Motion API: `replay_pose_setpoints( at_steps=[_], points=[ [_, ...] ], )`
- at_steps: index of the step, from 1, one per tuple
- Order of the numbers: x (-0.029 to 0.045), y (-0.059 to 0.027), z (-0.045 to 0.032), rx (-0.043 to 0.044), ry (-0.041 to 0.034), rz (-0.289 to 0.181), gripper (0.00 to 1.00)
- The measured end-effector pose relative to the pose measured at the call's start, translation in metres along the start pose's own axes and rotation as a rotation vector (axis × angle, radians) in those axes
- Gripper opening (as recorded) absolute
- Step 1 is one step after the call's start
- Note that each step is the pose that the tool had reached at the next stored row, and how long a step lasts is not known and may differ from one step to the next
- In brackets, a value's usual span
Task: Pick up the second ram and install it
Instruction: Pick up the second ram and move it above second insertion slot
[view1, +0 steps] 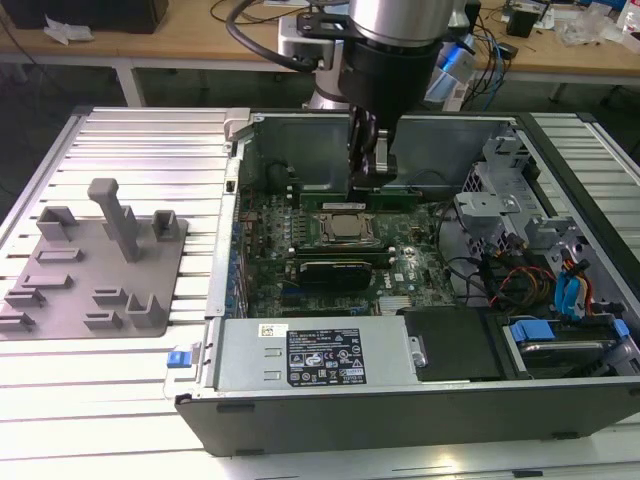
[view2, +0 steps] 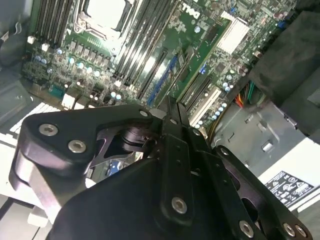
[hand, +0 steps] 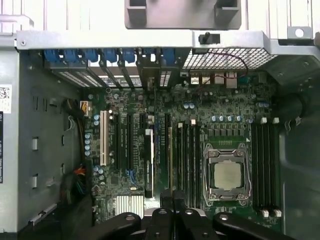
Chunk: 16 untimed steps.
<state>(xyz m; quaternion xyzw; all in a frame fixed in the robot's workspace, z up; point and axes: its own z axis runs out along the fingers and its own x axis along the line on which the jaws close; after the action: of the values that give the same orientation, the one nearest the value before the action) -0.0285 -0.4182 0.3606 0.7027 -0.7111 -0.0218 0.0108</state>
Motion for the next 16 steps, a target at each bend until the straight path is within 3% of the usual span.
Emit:
replay_pose_setpoints(
  at_steps=[4,9,16],
  points=[
    [-0.0052,-0.0037,0.0044,-0.0006,0.0,0.0,0.09],
    [-0.0216,-0.0041,0.0112,-0.0006,0.0002,0.001,0.09],
    [-0.0274,0.0024,0.0259,0.003,0.0055,0.002,0.09]
  ],
)
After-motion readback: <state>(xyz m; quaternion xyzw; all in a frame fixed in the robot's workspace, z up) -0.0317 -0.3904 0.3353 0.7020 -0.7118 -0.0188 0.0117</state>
